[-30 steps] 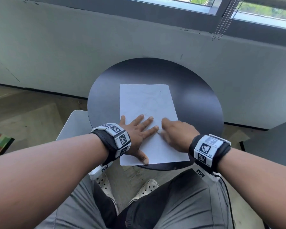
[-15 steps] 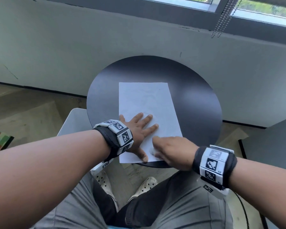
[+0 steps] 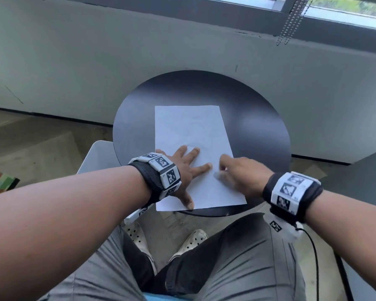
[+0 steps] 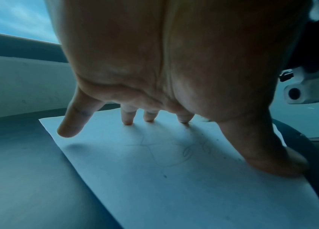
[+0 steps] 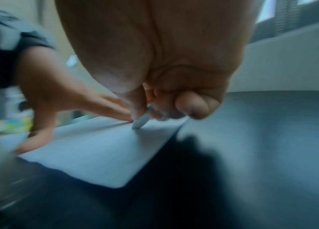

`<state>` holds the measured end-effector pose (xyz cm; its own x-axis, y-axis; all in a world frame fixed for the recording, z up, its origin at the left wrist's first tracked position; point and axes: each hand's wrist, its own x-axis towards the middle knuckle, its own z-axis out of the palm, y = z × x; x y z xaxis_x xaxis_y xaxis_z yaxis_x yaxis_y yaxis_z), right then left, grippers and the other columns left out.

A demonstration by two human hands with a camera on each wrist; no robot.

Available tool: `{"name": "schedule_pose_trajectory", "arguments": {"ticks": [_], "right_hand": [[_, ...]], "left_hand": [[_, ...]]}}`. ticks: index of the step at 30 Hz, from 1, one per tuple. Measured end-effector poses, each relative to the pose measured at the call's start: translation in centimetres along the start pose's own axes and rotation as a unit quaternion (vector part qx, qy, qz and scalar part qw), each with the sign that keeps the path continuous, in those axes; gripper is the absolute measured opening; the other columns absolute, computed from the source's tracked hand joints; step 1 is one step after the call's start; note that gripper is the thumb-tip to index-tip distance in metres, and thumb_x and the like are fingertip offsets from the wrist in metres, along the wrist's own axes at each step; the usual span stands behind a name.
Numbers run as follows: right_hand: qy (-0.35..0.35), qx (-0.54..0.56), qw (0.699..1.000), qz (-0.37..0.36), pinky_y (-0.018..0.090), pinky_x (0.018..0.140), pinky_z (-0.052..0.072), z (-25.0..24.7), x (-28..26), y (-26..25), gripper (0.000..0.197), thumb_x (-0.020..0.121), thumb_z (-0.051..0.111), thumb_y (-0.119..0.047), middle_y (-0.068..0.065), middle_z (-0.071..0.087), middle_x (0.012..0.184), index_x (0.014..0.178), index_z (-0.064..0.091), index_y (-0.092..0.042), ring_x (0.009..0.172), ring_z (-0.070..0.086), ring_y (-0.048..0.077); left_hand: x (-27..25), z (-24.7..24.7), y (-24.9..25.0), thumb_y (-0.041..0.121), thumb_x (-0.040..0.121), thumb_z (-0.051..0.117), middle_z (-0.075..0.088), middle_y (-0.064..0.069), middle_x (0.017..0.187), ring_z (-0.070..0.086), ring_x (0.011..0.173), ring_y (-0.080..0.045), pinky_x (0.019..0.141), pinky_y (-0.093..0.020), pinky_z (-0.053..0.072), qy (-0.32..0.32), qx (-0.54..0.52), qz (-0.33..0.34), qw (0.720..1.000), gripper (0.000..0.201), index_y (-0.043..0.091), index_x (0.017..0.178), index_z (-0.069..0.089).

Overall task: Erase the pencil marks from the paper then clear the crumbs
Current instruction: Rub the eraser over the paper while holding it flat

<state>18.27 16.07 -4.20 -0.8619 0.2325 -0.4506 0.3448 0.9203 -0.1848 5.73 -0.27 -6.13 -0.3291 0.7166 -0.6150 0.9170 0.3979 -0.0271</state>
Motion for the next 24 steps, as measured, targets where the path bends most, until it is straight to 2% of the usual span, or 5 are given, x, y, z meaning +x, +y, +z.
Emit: {"name": "schedule_pose_trajectory", "arguments": {"ticks": [2, 6, 10, 16, 24], "right_hand": [[0.004, 0.087, 0.994, 0.060, 0.041, 0.081, 0.051, -0.5, 0.9, 0.9, 0.028, 0.094, 0.048, -0.053, 0.003, 0.061, 0.096, 0.095, 0.047, -0.025, 0.084, 0.059, 0.023], [0.036, 0.136, 0.990, 0.004, 0.037, 0.070, 0.048, 0.8, 1.0, -2.0, 0.028, 0.095, 0.048, -0.053, -0.001, 0.060, 0.086, 0.094, 0.046, -0.025, 0.075, 0.057, 0.018], [0.026, 0.111, 0.993, 0.008, 0.042, 0.078, 0.049, 1.5, 1.5, -2.7, 0.028, 0.097, 0.043, -0.051, 0.003, 0.060, 0.091, 0.095, 0.042, -0.024, 0.082, 0.058, 0.026], [0.025, 0.132, 0.991, 0.025, 0.042, 0.081, 0.048, 0.8, 1.5, -2.8, 0.021, 0.100, 0.042, -0.043, 0.007, 0.061, 0.097, 0.100, 0.043, -0.023, 0.087, 0.057, 0.028], [-0.013, 0.046, 0.995, -0.090, 0.041, 0.078, 0.045, 1.8, 0.5, -5.3, 0.020, 0.101, 0.042, -0.038, 0.011, 0.062, 0.103, 0.108, 0.043, -0.020, 0.090, 0.055, 0.031]], "left_hand": [[-0.1, 0.0, 0.0, 0.081, 0.062, 0.070, -0.028, 0.004, 0.162, -0.018, 0.151, -0.030, 0.104, -0.078, 0.020, 0.006, -0.001, 0.001, 1.000, 0.127, 0.053, 0.149, -0.019], [-0.4, 0.9, -0.8, 0.085, 0.062, 0.066, -0.025, 0.004, 0.164, -0.019, 0.152, -0.024, 0.114, -0.071, 0.010, 0.052, -0.022, 0.017, 0.998, 0.130, 0.042, 0.155, -0.014], [-1.6, 2.5, -2.2, 0.091, 0.065, 0.055, -0.027, 0.000, 0.163, -0.023, 0.151, -0.022, 0.121, -0.058, 0.000, 0.098, -0.061, 0.032, 0.993, 0.126, 0.034, 0.158, -0.008], [-2.4, 4.0, -3.8, 0.096, 0.066, 0.042, -0.027, 0.007, 0.163, -0.025, 0.150, -0.021, 0.117, -0.065, -0.001, 0.096, -0.053, 0.024, 0.994, 0.116, 0.046, 0.154, -0.014], [-2.1, 3.6, -3.5, 0.096, 0.065, 0.044, -0.032, 0.007, 0.161, -0.026, 0.150, -0.021, 0.114, -0.070, -0.003, 0.078, -0.055, 0.022, 0.995, 0.116, 0.049, 0.152, -0.017]]}}
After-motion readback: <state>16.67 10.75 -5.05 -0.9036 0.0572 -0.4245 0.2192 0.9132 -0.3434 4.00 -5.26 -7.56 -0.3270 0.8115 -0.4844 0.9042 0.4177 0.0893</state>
